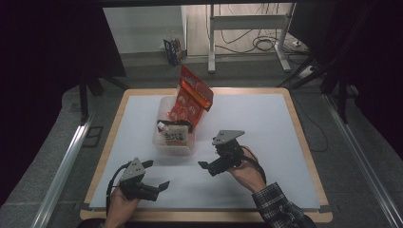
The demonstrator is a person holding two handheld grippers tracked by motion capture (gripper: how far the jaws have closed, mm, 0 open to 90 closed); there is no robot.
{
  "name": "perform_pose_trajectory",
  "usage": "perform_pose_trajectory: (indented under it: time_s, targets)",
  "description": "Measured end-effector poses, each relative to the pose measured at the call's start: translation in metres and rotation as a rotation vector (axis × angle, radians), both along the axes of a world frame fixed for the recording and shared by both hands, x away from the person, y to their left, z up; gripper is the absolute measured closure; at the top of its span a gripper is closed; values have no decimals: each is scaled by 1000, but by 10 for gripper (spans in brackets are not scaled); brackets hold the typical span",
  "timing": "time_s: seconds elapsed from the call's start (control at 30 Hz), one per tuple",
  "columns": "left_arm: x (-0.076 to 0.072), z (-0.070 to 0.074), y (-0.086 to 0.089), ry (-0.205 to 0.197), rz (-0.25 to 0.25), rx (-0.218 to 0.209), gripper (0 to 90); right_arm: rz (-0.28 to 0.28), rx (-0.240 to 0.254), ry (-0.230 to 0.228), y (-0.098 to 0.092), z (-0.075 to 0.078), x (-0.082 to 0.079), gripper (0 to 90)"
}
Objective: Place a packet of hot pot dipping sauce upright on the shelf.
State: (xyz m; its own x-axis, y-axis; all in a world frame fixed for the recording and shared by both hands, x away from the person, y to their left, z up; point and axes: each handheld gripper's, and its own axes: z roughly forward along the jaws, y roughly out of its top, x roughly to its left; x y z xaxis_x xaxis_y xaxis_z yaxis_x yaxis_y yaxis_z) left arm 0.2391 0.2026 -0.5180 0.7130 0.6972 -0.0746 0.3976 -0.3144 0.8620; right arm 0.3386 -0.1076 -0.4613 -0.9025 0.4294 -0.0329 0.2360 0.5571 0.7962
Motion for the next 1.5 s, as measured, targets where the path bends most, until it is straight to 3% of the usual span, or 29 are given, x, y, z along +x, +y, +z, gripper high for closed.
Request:
perform_pose_trajectory:
  time_s: [0.77,1.5]
  targets:
    - [-1,-1,-3,-3,-5,30,17,1,-28,5,-8,-8,-8,0]
    - [-1,-1,-4,-8,6,54,14,-43,-23,-10,-25,-8,-15,0]
